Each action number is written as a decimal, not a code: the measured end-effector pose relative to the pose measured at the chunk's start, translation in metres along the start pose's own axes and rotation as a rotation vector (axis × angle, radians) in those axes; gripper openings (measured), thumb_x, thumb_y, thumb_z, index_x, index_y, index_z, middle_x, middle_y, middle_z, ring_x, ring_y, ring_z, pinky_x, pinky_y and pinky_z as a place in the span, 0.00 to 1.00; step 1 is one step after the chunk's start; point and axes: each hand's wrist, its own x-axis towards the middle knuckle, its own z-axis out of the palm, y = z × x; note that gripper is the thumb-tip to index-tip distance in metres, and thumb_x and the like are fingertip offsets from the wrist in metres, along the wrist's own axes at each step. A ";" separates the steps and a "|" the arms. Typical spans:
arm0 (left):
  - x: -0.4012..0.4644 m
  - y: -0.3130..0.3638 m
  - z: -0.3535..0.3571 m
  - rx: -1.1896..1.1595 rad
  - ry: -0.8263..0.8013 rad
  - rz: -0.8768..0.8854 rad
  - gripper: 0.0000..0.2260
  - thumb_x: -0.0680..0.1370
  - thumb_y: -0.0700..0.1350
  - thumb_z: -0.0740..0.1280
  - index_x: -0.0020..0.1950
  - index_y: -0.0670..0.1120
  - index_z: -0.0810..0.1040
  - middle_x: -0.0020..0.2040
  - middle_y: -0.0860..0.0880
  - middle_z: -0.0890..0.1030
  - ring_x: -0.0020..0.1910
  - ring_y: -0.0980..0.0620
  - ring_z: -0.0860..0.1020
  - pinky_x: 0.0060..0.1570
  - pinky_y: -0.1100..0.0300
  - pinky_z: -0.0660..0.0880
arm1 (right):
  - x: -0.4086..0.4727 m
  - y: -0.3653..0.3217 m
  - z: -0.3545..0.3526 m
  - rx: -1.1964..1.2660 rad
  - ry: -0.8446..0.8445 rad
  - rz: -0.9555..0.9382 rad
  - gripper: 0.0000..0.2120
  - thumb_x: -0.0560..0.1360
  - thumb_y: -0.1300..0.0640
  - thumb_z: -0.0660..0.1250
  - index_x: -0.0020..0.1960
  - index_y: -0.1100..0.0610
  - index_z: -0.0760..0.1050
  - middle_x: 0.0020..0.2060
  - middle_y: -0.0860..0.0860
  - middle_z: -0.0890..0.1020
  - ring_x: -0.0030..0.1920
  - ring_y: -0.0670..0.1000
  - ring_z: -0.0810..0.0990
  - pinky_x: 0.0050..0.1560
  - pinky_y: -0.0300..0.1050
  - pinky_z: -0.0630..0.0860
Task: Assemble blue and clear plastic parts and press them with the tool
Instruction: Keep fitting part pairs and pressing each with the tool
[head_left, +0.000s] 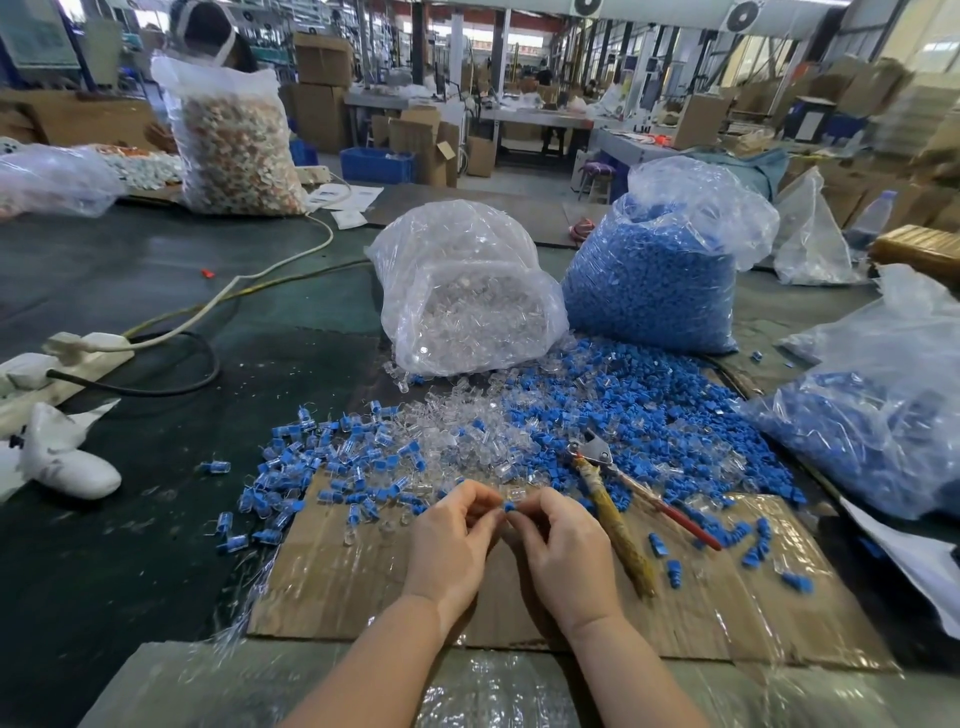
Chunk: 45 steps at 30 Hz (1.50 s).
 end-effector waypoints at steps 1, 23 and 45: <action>0.000 0.000 0.000 -0.010 -0.005 -0.008 0.09 0.76 0.37 0.66 0.43 0.52 0.77 0.40 0.54 0.81 0.41 0.62 0.78 0.45 0.69 0.75 | 0.000 0.000 0.000 -0.004 0.000 -0.001 0.03 0.73 0.57 0.70 0.42 0.55 0.78 0.37 0.46 0.80 0.40 0.46 0.75 0.40 0.32 0.65; 0.000 -0.001 0.001 -0.052 0.033 -0.013 0.09 0.77 0.37 0.65 0.42 0.51 0.77 0.37 0.52 0.80 0.37 0.63 0.77 0.37 0.73 0.72 | -0.001 -0.006 -0.005 0.050 -0.001 -0.158 0.15 0.69 0.65 0.71 0.53 0.52 0.82 0.43 0.44 0.79 0.46 0.45 0.77 0.47 0.35 0.72; 0.000 0.001 0.000 -0.038 0.038 -0.043 0.09 0.75 0.37 0.67 0.42 0.52 0.75 0.40 0.53 0.79 0.39 0.62 0.77 0.38 0.75 0.72 | 0.012 0.011 -0.028 -0.586 -0.008 0.414 0.28 0.78 0.43 0.56 0.73 0.56 0.59 0.70 0.58 0.66 0.71 0.58 0.62 0.70 0.58 0.56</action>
